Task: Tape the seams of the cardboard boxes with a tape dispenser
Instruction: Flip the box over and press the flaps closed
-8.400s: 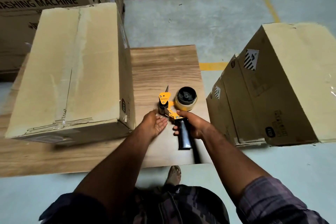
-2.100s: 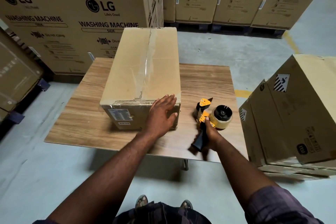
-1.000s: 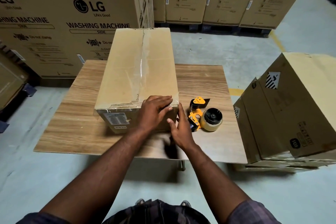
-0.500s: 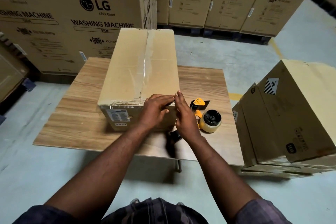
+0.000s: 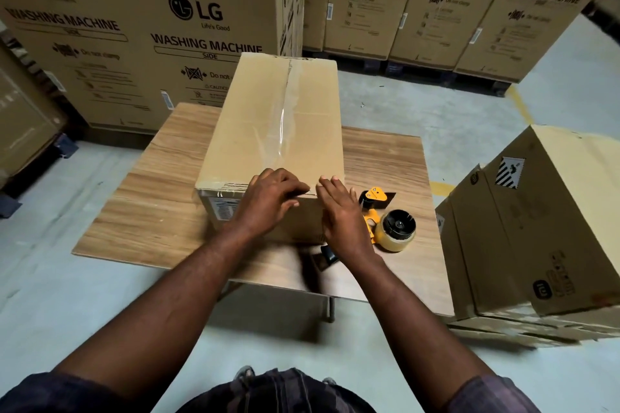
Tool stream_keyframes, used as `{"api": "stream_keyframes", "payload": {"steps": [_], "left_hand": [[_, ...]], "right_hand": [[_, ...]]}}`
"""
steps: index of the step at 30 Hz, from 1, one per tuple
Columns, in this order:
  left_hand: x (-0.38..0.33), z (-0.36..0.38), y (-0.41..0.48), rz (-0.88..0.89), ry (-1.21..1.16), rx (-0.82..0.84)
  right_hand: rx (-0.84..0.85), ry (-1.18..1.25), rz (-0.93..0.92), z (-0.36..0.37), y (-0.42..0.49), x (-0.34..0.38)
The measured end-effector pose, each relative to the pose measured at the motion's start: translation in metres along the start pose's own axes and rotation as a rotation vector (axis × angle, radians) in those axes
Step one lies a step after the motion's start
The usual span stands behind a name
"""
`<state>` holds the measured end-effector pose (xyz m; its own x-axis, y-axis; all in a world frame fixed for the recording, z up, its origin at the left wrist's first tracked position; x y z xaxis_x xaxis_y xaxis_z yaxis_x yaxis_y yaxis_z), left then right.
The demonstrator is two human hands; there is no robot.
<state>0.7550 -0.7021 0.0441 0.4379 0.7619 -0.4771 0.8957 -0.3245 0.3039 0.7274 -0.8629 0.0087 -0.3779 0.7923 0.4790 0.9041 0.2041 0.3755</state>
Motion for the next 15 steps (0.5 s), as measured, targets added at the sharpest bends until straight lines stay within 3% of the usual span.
{"api": "stream_keyframes", "payload": {"steps": [4,9,15], "left_hand": [[0.008,-0.005,-0.005,0.024,-0.062,0.028],[0.032,-0.029,-0.013,-0.076,0.002,-0.099],[0.038,-0.032,-0.024,-0.082,0.029,-0.021]], "right_hand": [[-0.072,-0.035,0.017,-0.007,0.015,0.014],[-0.038,-0.012,-0.031,0.001,0.02,0.015],[-0.008,-0.049,0.034,0.005,0.018,0.028]]}}
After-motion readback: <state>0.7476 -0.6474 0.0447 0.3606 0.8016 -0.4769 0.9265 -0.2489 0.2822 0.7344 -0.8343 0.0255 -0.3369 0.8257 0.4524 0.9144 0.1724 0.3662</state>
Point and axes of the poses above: each hand's wrist, its own y-axis towards the middle knuckle, its own z-axis out of the palm, x = y × z, the point moved 7 cm from there along y, towards the middle knuckle, and after that the axes turned 1 degree about -x, right-handed, at the moved point
